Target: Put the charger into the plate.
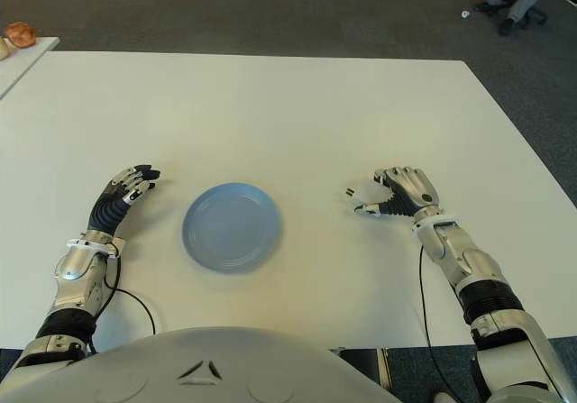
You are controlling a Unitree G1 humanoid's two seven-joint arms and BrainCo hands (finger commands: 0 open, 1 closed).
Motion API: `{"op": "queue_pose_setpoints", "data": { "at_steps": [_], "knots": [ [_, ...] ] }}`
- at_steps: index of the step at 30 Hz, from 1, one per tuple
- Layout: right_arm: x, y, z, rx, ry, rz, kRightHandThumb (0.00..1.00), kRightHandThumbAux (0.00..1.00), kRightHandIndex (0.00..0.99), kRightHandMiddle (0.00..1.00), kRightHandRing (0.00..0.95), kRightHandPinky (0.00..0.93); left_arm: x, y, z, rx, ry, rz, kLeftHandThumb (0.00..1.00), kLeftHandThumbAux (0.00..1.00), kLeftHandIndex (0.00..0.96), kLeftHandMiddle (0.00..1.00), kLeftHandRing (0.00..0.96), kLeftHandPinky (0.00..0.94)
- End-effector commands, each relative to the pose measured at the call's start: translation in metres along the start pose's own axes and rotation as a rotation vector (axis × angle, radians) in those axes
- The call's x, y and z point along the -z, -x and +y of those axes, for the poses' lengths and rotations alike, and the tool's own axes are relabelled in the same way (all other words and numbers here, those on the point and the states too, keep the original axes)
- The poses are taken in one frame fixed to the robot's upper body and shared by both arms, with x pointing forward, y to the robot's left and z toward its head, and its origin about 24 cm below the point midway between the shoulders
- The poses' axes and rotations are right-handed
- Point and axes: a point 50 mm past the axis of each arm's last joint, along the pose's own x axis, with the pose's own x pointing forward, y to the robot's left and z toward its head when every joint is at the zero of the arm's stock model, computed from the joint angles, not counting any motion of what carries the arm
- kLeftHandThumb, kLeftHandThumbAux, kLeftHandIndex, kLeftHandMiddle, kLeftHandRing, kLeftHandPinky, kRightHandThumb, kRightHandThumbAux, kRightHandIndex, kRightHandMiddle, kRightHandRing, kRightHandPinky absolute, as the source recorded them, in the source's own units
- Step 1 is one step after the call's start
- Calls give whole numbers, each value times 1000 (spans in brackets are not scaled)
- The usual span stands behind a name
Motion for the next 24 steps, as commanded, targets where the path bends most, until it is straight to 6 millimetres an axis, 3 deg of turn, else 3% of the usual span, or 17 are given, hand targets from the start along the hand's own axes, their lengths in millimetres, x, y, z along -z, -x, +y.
{"op": "queue_pose_setpoints", "data": {
  "at_steps": [1, 8, 18, 24],
  "knots": [
    [-9, -13, -32, 103, 12, -47, 932, 703, 890, 931, 918, 902, 25, 11, -20, 29, 63, 120, 0, 483, 252, 292, 245, 213],
    [-57, -27, -77, 223, 11, -151, 958, 685, 884, 916, 913, 894, 24, 7, -24, 41, 61, 111, 0, 474, 254, 289, 249, 224],
    [-98, -45, -103, 301, -17, -271, 995, 656, 879, 904, 903, 884, 28, 4, -23, 29, 45, 140, 0, 464, 228, 281, 256, 242],
    [-120, -55, -105, 293, -62, -345, 999, 650, 872, 899, 895, 874, 30, 3, -24, 7, 31, 158, 0, 474, 202, 270, 252, 236]
  ]
}}
